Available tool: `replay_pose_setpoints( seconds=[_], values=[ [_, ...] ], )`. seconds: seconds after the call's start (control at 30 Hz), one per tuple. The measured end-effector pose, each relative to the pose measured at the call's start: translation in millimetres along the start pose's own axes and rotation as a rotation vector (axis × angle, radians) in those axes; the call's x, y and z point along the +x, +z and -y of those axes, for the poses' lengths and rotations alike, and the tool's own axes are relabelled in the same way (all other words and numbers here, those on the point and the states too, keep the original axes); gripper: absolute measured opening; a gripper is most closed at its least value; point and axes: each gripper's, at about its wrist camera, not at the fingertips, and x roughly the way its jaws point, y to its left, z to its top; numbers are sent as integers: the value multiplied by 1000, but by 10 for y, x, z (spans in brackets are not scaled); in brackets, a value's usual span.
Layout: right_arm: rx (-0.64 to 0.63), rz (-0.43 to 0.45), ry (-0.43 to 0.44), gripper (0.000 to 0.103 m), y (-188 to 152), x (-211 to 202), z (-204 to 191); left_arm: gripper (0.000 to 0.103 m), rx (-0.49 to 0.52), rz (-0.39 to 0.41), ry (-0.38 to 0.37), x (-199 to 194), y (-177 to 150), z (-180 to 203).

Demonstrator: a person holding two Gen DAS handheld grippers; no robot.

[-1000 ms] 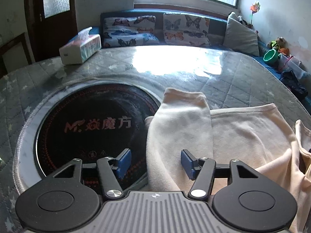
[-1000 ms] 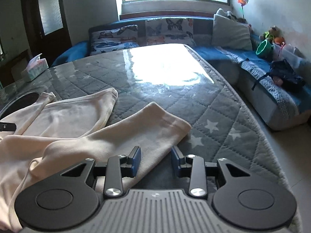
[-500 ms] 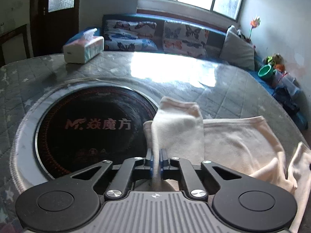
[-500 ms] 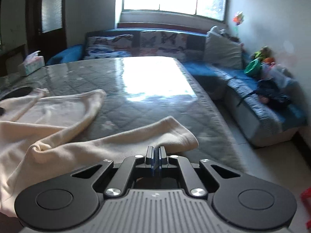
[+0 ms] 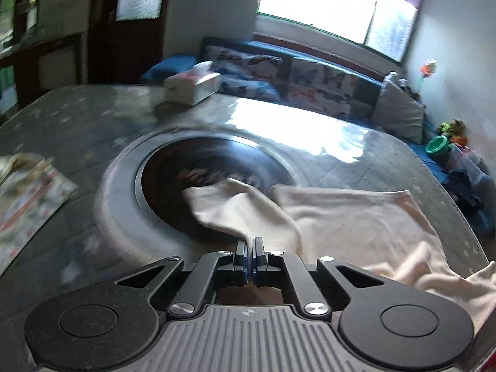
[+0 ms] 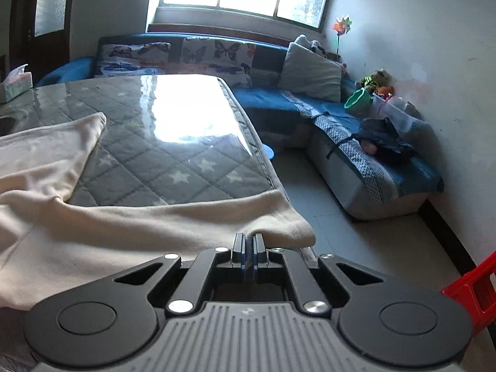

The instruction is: Fold clothes

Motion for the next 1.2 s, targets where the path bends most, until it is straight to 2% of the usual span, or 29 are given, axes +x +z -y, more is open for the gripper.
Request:
replay_pose_setpoints(
  seconds=[0.13, 0.27, 0.37, 0.5, 0.6, 0.7, 0.77, 0.83, 0.93, 1.0, 1.07, 1.17, 1.2],
  values=[
    [1, -20, 10, 7, -16, 26, 1, 4, 2, -44, 32, -90, -113, -111],
    [-27, -19, 19, 12, -5, -21, -5, 13, 30, -88, 86, -93, -235, -150],
    [-34, 3, 61, 12, 45, -163, 13, 17, 80, -72, 114, -198, -282, -117],
    [-69, 6, 230, 20, 119, -353, -93, 28, 135, -41, 28, -397, -312, 54],
    [-121, -12, 377, 20, 121, -437, -286, 36, 202, -46, -86, -490, -382, 276],
    [-208, -23, 515, 21, 115, -498, -557, 45, 291, -79, -226, -522, -511, 534],
    [-298, -32, 600, 26, 97, -546, -784, 50, 362, -101, -292, -528, -610, 689],
    [-389, -40, 653, 31, 58, -600, -957, 52, 431, -119, -348, -534, -709, 828],
    [-541, -41, 732, 36, -53, -728, -1252, 56, 500, -127, -378, -528, -835, 966],
    [-601, -27, 758, 42, -105, -792, -1385, 60, 539, -132, -394, -513, -893, 1012],
    [-653, -9, 786, 42, -134, -832, -1504, 61, 577, -133, -412, -504, -945, 1052],
    [-717, 27, 799, 42, -173, -861, -1676, 59, 620, -139, -410, -458, -1004, 1088],
    [-738, 40, 802, 40, -186, -869, -1734, 50, 635, -137, -410, -444, -1025, 1102]
  ],
)
